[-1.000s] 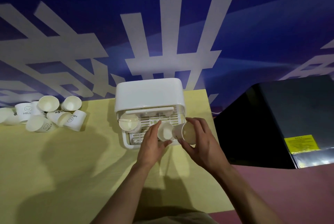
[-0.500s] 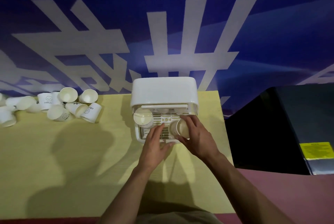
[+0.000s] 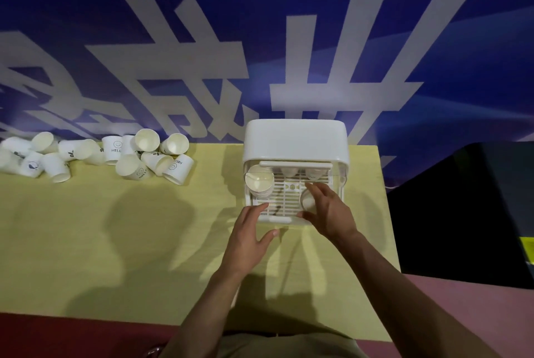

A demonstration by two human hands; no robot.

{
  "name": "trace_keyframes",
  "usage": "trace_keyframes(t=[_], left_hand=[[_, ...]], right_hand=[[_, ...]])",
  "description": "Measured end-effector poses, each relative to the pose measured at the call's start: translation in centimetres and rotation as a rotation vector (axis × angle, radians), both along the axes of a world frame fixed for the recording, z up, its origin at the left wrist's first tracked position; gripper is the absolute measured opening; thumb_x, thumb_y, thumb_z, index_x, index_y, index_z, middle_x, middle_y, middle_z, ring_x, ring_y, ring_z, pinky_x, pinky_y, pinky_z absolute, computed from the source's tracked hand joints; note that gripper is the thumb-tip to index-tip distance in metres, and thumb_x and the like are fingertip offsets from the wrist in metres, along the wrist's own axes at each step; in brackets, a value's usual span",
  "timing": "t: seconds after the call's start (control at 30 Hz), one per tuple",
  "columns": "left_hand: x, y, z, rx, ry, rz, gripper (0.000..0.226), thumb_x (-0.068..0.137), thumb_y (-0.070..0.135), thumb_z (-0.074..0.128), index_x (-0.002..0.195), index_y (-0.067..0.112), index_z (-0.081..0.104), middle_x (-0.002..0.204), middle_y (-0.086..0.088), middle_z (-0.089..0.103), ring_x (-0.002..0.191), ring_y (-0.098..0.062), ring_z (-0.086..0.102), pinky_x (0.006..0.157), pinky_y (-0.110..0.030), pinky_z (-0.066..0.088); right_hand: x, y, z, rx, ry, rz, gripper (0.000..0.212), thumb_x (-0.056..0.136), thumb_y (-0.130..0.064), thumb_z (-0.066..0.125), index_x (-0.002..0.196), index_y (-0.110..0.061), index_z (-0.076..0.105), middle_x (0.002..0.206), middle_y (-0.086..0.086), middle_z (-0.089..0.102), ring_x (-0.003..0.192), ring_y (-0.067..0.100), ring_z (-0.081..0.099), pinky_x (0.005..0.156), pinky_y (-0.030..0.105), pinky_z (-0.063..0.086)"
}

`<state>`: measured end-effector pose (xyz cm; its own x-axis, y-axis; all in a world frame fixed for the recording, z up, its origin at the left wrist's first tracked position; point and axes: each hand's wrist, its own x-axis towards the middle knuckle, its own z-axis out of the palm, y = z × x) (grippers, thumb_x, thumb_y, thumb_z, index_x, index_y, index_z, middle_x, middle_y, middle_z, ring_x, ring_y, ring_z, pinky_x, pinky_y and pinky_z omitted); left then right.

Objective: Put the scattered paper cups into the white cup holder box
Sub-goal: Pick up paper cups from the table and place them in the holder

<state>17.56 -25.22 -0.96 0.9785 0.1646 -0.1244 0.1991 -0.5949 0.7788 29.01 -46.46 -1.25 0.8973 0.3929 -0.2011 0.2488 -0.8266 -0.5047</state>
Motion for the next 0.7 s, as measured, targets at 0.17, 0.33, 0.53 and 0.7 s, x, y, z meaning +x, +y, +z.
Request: trace_keyframes(t=[0.17,0.33,0.53,0.7], left_hand=[[-0.5,3.7,0.6,-0.021,-0.032,0.064,0.057,0.084,0.024,0.081,0.134,0.03,0.056,0.12,0.02,0.051,0.111,-0.005,0.057,0.096,-0.04,0.053],[-0.7,10.8,0.1,0.03,-0.062,0.201,0.052,0.083,0.022,0.081,0.131,0.027,0.06,0.122,0.014,0.051,0.116,-0.015,0.057,0.099,-0.044,0.053],[0.9,20.3,0.3,0.131,-0.012,0.396,0.059,0.081,0.024,0.083,0.134,0.021,0.057,0.129,-0.001,0.047,0.121,-0.024,0.046,0.101,-0.022,0.032],[3.9,25.3,-1.5,0.127,0.117,0.382,0.069,0.08,0.03,0.083,0.14,0.023,0.05,0.139,-0.006,0.042,0.124,-0.033,0.043,0.106,-0.044,0.042]], right_hand=[[-2.4,1.2,2.1,0.07,-0.251,-0.031,0.07,0.081,-0.037,0.086,0.139,-0.011,0.056,0.138,0.011,0.059,0.126,0.033,0.056,0.099,0.047,0.054],[-5.3,6.4,4.8,0.176,-0.325,-0.022,0.052,0.091,-0.035,0.077,0.135,-0.012,0.06,0.136,0.007,0.058,0.126,0.03,0.052,0.102,0.041,0.05],[-5.8,15.8,6.6,0.228,-0.283,0.067,0.045,0.096,-0.038,0.072,0.134,-0.016,0.06,0.136,0.002,0.057,0.126,0.024,0.052,0.103,0.034,0.046],[-4.6,21.8,7.3,0.21,-0.279,0.096,0.046,0.095,-0.037,0.073,0.134,-0.016,0.06,0.134,0.001,0.056,0.123,0.021,0.053,0.101,0.032,0.049]])
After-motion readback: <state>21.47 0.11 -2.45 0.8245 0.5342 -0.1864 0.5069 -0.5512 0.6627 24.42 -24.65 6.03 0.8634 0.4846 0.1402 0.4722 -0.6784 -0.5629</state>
